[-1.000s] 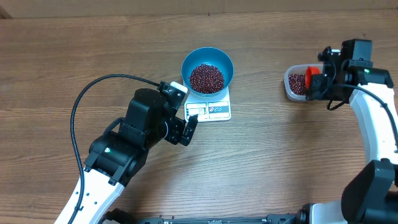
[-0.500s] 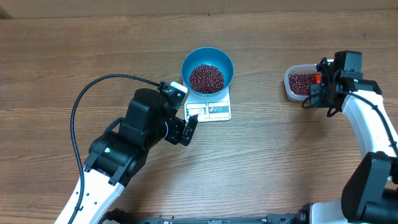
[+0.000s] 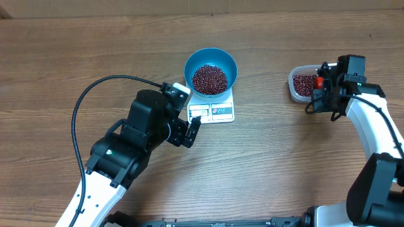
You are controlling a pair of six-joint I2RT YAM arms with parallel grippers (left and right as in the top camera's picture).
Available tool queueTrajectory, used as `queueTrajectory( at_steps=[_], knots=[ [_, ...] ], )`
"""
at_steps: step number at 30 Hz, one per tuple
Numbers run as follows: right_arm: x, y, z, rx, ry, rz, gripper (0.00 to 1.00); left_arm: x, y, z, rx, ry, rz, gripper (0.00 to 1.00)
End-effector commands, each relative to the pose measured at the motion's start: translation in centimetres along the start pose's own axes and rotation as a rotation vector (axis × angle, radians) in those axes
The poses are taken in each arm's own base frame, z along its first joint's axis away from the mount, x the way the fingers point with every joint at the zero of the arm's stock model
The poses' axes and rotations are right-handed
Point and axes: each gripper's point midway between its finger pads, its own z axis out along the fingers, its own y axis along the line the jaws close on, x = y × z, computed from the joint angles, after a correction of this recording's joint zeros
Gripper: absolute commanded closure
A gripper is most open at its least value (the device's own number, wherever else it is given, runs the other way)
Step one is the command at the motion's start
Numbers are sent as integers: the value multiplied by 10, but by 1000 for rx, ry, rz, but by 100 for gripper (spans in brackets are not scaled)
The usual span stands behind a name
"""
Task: Scoop item into bowl and weigh 150g on scale
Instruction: 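Dip the red scoop into the beans in the tub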
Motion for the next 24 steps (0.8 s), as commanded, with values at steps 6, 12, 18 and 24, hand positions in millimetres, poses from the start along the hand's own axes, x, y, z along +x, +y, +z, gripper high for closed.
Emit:
queueTrajectory(
  at_steps=[6,12,18,24],
  knots=[
    [5,28,1,-165,1,5,96,0,-1,1,11,2,-13,1],
    [4,35,0,-206,-7,6,96,0,-1,1,11,2,-13,0],
    [5,41,2,-240,2,8,96,0,-1,1,11,2,-13,1],
    [6,26,18,-166,22,11,96,0,-1,1,10,2,-13,1]
  ],
)
